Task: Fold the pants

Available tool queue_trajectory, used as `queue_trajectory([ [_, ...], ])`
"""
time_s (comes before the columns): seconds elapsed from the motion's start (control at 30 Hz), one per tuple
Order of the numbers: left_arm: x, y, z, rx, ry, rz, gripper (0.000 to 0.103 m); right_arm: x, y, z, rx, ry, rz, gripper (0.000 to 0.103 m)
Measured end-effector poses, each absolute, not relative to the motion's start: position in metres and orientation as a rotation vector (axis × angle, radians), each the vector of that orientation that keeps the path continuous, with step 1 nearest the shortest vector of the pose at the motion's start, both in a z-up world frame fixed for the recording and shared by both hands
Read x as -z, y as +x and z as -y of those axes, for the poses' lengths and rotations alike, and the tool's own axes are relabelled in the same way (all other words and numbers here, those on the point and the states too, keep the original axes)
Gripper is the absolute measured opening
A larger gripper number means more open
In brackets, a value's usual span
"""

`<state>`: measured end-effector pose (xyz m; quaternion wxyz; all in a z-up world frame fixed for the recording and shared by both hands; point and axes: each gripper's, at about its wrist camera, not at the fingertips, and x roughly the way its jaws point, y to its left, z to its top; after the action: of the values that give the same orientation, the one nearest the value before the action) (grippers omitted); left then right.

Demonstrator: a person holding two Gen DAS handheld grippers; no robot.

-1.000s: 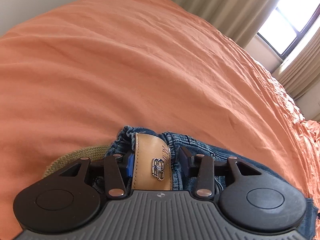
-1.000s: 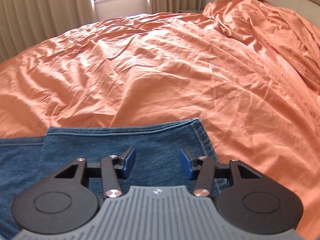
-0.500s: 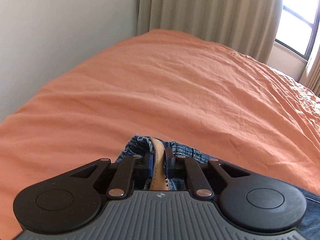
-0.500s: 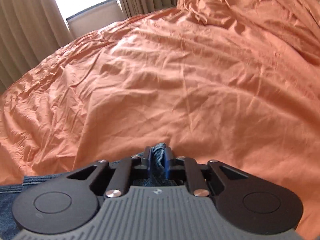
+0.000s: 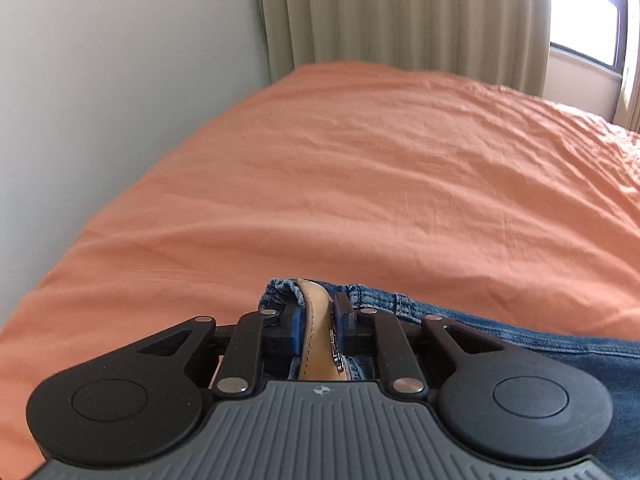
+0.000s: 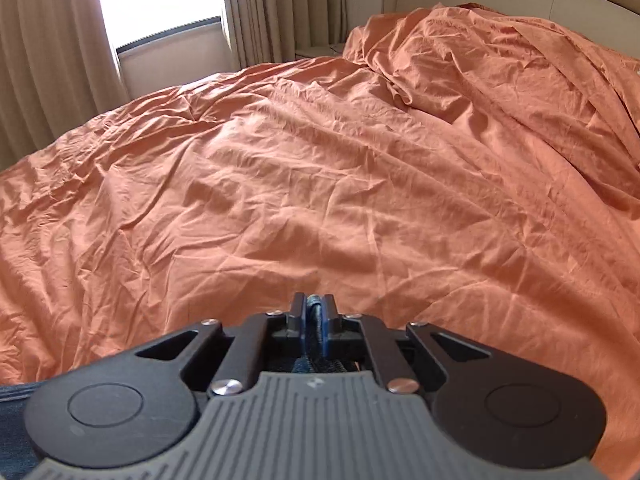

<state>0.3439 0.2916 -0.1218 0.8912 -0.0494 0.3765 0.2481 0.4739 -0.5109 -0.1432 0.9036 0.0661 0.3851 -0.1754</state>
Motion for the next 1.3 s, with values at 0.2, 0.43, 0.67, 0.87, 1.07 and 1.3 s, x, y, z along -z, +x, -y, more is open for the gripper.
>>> queue_trajectory([
  [0.2,0.110,0.311,-0.301,-0.471,-0.070,-0.852,0.057,0.134,0.440,0.523,0.346,0.194,-0.818,0.030],
  [0.43,0.074,0.227,-0.323,-0.255,-0.158,-0.959,0.065,0.117,0.351,0.529,0.275,0.290,-0.854,0.034],
  [0.67,0.090,0.138,-0.331,-0.085,-0.266,-1.027,0.070,0.111,0.243,0.524,0.213,0.335,-0.901,0.037],
  [0.87,0.129,0.103,-0.342,-0.091,-0.468,-1.023,0.077,0.103,0.170,0.537,0.268,0.385,-0.908,0.039],
  [1.07,0.113,0.087,-0.318,-0.197,-0.326,-0.973,0.010,0.092,0.126,0.547,0.319,0.378,-0.929,0.040],
  [1.3,0.115,0.092,-0.299,-0.350,-0.046,-1.134,0.007,0.096,0.105,0.550,0.326,0.404,-0.963,0.040],
])
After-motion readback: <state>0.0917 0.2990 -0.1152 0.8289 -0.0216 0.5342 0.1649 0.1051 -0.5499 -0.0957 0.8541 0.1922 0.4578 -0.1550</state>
